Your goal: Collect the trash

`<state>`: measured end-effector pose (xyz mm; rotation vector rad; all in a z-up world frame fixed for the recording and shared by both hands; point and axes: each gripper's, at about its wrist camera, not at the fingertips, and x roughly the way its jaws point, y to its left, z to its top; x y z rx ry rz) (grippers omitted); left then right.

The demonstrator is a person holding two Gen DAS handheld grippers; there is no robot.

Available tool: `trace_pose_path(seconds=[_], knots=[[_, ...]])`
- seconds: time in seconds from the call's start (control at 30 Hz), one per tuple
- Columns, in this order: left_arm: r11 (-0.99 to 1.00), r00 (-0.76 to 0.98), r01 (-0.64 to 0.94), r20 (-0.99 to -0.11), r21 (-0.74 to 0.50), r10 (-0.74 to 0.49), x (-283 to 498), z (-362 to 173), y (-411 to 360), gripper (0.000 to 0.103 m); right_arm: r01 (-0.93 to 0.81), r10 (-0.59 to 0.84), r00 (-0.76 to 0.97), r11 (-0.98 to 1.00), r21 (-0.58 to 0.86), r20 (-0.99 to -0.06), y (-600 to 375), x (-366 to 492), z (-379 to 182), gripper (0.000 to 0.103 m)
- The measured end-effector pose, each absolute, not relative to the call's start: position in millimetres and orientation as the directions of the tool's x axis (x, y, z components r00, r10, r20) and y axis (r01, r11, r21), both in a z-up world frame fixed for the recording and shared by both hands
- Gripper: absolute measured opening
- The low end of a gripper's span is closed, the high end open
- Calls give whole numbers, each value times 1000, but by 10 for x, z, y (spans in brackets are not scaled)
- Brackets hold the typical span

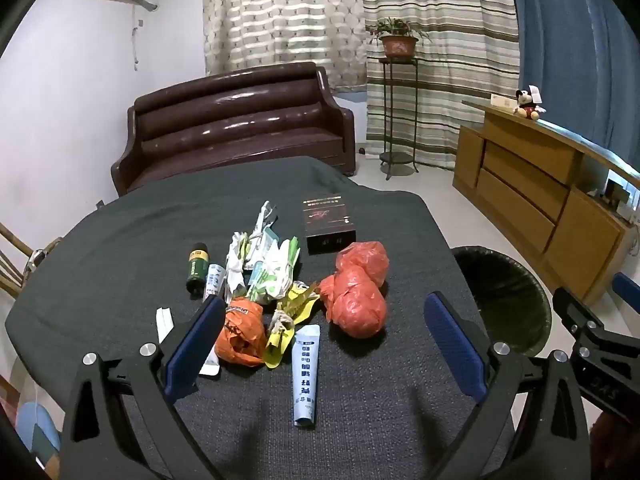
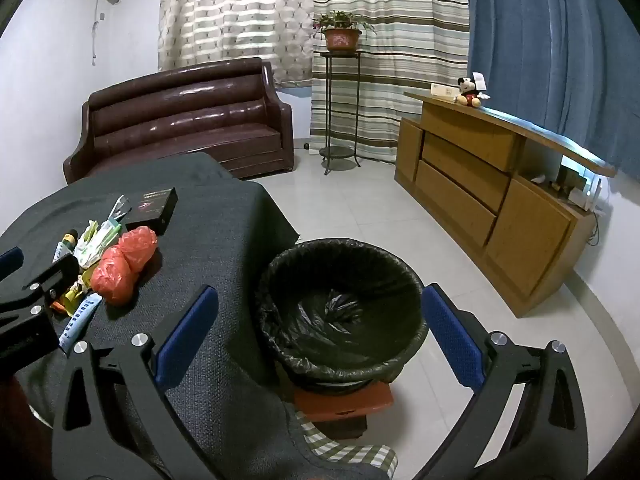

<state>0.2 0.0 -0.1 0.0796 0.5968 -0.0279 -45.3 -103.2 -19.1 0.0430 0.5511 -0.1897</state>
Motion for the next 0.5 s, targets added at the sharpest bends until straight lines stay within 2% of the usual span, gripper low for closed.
trace_pose_path(seconds=[0.5], knots=[[996, 835, 47, -551, 71, 0, -20, -42, -12, 97, 189, -164, 835, 982, -6, -525, -1038, -454, -190, 99]])
